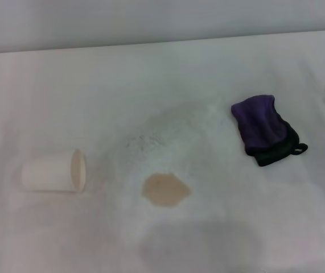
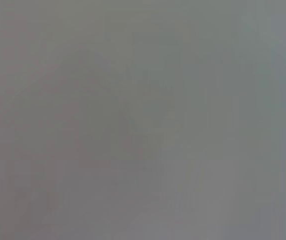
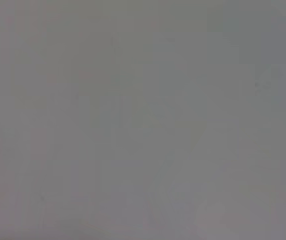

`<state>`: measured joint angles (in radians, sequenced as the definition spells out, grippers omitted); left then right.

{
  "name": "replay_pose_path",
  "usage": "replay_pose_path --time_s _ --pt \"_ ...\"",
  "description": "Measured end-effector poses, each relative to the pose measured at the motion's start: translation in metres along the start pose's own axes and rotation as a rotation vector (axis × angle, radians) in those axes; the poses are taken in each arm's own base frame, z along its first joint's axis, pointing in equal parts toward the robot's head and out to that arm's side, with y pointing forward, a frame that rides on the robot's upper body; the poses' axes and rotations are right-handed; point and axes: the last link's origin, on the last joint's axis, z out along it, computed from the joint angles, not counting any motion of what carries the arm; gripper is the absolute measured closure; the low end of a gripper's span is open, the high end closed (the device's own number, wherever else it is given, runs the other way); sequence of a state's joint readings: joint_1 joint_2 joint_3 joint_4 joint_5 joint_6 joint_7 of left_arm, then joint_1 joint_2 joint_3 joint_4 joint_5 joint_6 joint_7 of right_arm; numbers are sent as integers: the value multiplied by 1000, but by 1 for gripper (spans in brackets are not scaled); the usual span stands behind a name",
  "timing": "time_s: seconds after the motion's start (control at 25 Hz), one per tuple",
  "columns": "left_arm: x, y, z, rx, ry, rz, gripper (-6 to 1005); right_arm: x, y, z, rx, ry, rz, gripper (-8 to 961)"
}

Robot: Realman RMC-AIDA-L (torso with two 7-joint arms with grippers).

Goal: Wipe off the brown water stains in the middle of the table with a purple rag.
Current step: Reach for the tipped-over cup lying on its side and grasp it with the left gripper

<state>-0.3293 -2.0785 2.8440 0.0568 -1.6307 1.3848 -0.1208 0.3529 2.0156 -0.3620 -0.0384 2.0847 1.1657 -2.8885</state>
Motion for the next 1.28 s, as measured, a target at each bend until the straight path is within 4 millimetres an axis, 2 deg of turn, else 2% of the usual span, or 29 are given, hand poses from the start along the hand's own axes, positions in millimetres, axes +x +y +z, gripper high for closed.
replay_pose_path --time_s 1.28 --pt "2 1 -4 2 21 13 106 3 0 -1 8 16 0 112"
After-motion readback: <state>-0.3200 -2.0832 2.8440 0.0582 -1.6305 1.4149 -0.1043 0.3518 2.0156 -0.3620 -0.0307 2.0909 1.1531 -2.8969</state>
